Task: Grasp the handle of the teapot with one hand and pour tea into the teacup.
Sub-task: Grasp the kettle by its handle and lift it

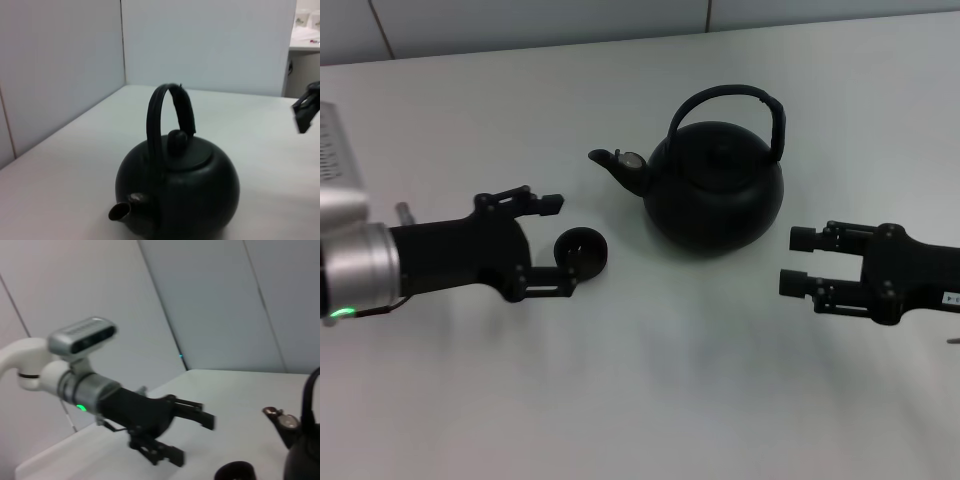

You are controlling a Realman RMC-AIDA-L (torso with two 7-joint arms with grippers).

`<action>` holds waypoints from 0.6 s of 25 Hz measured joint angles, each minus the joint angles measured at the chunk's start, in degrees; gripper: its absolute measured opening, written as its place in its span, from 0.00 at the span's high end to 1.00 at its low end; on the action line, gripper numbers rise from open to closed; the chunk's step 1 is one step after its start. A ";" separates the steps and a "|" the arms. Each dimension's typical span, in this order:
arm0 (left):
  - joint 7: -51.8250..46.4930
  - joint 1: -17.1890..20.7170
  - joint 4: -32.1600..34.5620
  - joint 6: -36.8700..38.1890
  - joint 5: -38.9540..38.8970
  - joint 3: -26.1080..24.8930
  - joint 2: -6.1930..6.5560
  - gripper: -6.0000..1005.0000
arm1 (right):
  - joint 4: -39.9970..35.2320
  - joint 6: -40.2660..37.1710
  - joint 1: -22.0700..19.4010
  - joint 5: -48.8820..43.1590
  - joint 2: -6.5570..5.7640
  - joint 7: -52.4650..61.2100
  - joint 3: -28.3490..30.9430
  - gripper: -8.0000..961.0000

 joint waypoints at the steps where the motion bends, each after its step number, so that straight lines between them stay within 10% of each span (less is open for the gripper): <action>1: 0.19 0.82 1.06 1.74 0.48 -1.08 0.26 0.13 | 0.08 0.55 0.04 0.08 0.02 -0.01 0.01 0.27; 15: 0.05 2.59 4.05 14.56 11.28 -17.01 2.46 0.13 | 2.15 11.15 1.28 0.40 0.29 0.08 0.47 0.27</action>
